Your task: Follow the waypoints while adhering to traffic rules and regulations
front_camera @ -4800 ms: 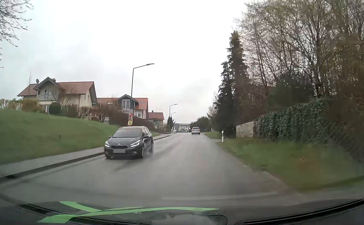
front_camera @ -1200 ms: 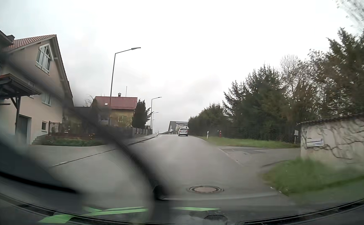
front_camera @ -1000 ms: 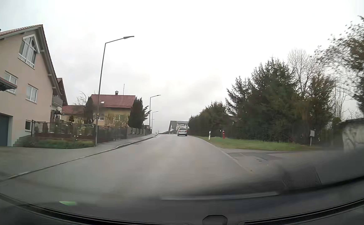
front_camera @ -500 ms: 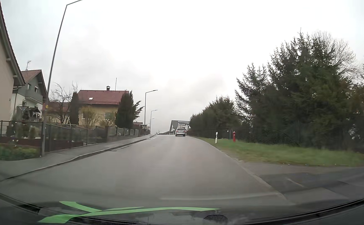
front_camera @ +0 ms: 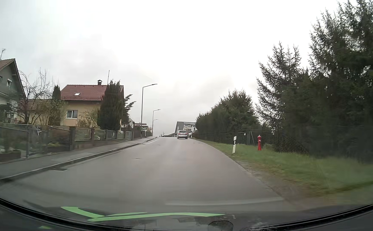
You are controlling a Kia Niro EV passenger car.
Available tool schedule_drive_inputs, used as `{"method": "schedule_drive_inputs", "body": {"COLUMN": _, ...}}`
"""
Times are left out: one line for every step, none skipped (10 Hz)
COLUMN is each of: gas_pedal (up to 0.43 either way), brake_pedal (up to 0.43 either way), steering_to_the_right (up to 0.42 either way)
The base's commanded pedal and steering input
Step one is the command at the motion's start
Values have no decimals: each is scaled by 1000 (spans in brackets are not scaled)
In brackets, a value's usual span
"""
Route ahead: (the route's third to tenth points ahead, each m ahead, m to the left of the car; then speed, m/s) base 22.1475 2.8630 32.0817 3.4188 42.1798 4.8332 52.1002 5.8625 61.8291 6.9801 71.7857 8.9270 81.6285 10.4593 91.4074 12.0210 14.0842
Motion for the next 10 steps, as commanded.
{"method": "schedule_drive_inputs", "body": {"gas_pedal": 228, "brake_pedal": 0, "steering_to_the_right": -6}}
{"method": "schedule_drive_inputs", "body": {"gas_pedal": 240, "brake_pedal": 0, "steering_to_the_right": -8}}
{"method": "schedule_drive_inputs", "body": {"gas_pedal": 209, "brake_pedal": 0, "steering_to_the_right": -8}}
{"method": "schedule_drive_inputs", "body": {"gas_pedal": 169, "brake_pedal": 0, "steering_to_the_right": -8}}
{"method": "schedule_drive_inputs", "body": {"gas_pedal": 169, "brake_pedal": 0, "steering_to_the_right": -9}}
{"method": "schedule_drive_inputs", "body": {"gas_pedal": 177, "brake_pedal": 0, "steering_to_the_right": -11}}
{"method": "schedule_drive_inputs", "body": {"gas_pedal": 209, "brake_pedal": 0, "steering_to_the_right": -11}}
{"method": "schedule_drive_inputs", "body": {"gas_pedal": 209, "brake_pedal": 0, "steering_to_the_right": -11}}
{"method": "schedule_drive_inputs", "body": {"gas_pedal": 209, "brake_pedal": 0, "steering_to_the_right": -12}}
{"method": "schedule_drive_inputs", "body": {"gas_pedal": 220, "brake_pedal": 0, "steering_to_the_right": -12}}
